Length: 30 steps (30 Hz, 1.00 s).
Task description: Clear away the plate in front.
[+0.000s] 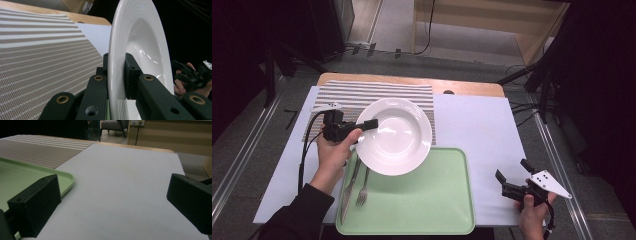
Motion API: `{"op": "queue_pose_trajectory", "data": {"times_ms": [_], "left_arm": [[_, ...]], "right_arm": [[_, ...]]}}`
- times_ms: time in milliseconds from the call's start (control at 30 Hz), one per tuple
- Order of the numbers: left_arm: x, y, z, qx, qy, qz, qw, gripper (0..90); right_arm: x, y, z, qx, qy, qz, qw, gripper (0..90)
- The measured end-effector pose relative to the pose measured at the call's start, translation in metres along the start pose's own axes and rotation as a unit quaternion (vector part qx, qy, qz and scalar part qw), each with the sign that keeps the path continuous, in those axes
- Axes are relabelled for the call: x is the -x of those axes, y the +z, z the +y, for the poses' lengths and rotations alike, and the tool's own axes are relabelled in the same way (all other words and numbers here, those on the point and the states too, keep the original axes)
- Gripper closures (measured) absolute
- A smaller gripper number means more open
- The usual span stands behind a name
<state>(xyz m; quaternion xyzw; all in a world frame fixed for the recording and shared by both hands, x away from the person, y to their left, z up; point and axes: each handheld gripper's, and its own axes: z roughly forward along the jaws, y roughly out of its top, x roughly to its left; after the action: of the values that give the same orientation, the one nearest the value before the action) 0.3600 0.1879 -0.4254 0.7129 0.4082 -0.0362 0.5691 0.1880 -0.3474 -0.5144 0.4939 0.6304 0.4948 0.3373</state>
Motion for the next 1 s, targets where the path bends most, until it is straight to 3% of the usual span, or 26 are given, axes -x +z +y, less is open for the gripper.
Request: {"op": "queue_pose_trajectory", "data": {"times_ms": [600,1000], "left_arm": [[0.014,0.006,-0.042,-0.044,0.007,-0.019,0.9988,82.8],[0.022,0.014,-0.061,-0.078,0.012,-0.034,0.9963,82.7]], "right_arm": [[0.000,0.000,0.000,0.001,-0.004,-0.001,1.0000,0.0],[0.000,0.001,0.000,0.001,-0.003,-0.001,1.0000,0.0]]}}
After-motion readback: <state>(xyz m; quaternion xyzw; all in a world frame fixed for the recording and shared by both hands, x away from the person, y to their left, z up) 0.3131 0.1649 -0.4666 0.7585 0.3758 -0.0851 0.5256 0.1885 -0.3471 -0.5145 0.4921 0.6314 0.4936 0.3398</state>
